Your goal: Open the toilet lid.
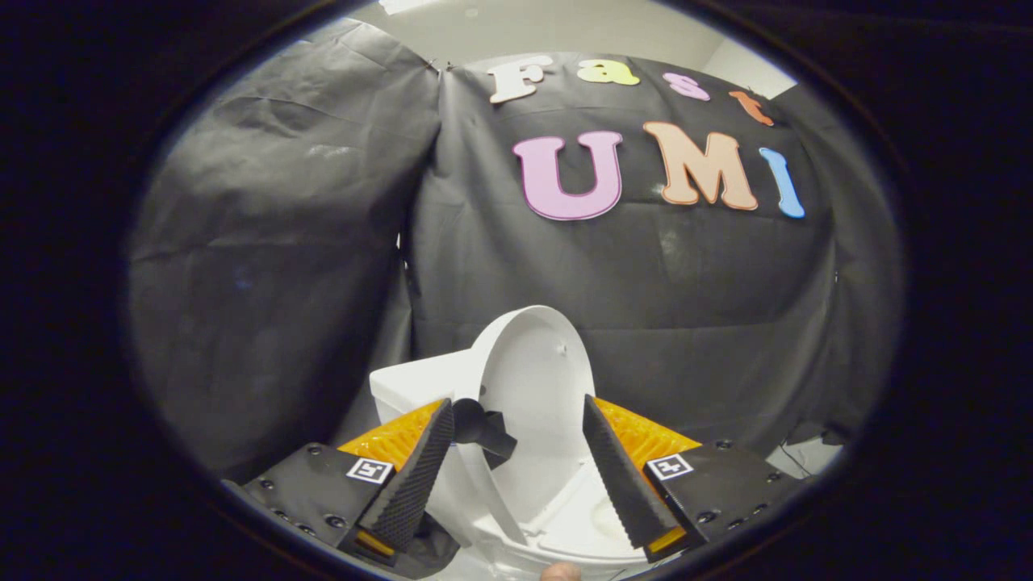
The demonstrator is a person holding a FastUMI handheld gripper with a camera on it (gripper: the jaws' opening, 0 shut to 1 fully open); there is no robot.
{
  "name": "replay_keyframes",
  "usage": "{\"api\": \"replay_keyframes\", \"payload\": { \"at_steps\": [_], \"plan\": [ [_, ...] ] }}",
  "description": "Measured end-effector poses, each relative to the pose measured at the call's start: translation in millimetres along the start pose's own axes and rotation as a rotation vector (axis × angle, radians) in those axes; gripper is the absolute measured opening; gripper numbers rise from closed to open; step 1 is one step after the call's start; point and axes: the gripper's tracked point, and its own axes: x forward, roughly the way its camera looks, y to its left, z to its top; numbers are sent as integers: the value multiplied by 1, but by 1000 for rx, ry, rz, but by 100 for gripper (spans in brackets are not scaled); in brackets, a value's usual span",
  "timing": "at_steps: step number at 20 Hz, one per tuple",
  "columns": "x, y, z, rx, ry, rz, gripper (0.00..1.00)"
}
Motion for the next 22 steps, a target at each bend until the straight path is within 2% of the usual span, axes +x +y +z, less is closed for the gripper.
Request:
{"api": "replay_keyframes", "payload": {
  "at_steps": [4, 12, 22],
  "plan": [
    [-15, -18, 13, 15, -46, -16, 98],
    [-44, -64, 4, -33, -24, -81, 98],
    [-93, -102, -5, 28, -24, -74, 98]
  ]
}}
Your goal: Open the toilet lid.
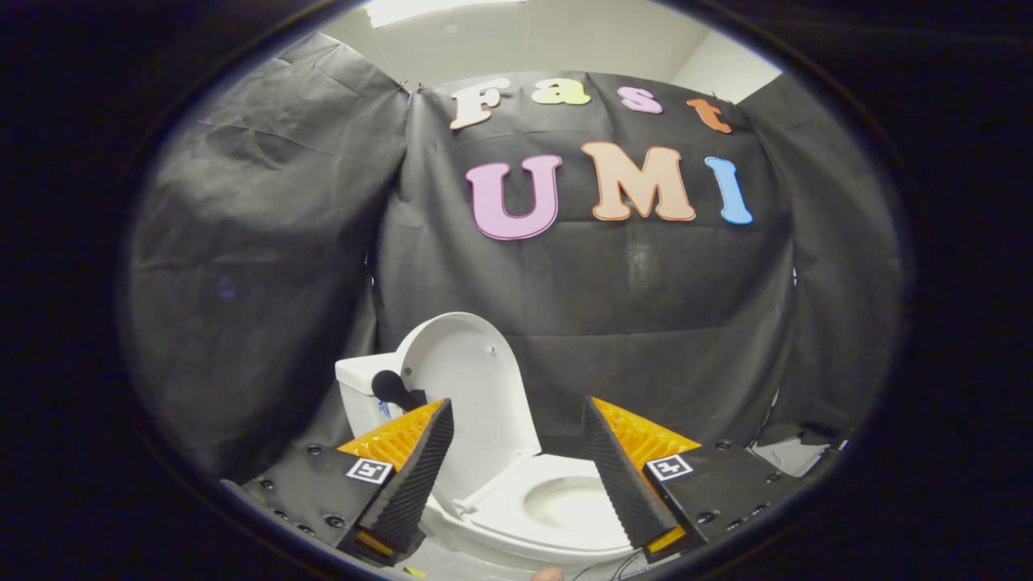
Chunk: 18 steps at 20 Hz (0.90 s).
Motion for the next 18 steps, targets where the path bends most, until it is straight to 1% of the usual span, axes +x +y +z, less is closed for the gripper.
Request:
{"api": "replay_keyframes", "payload": {
  "at_steps": [5, 9, 13, 18],
  "plan": [
    [-29, -20, -5, 15, -11, 13, 98],
    [-41, -31, 5, -22, -23, 18, 98],
    [-43, -33, 15, -1, -56, 21, 98],
    [-42, -34, 6, 13, -36, 20, 98]
  ]
}}
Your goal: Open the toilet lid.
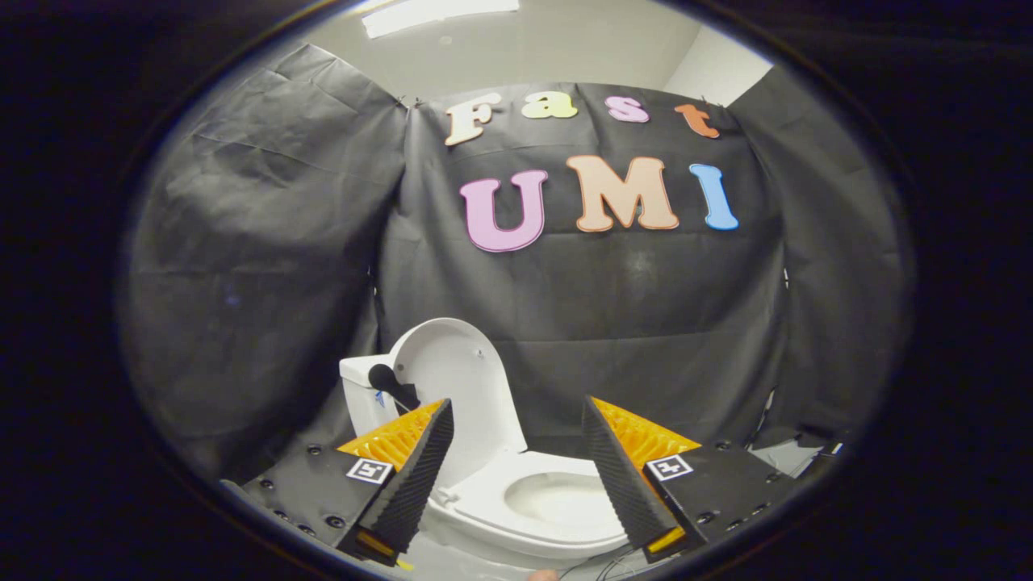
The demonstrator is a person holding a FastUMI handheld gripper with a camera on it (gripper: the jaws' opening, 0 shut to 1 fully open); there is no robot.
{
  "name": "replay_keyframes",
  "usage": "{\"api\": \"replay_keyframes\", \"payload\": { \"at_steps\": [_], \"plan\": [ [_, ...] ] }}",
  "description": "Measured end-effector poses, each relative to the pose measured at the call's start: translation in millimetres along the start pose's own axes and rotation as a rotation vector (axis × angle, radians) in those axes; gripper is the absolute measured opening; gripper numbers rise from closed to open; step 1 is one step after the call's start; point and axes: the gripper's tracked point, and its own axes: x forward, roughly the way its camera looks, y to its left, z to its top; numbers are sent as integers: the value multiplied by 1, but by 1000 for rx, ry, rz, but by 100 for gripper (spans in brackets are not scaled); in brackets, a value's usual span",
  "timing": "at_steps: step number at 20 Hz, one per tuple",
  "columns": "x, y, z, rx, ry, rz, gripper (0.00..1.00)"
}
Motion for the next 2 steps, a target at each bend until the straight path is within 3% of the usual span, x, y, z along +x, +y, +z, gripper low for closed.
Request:
{"api": "replay_keyframes", "payload": {
  "at_steps": [2],
  "plan": [
    [0, -4, -3, 1, 12, -9, 98]
  ]
}}
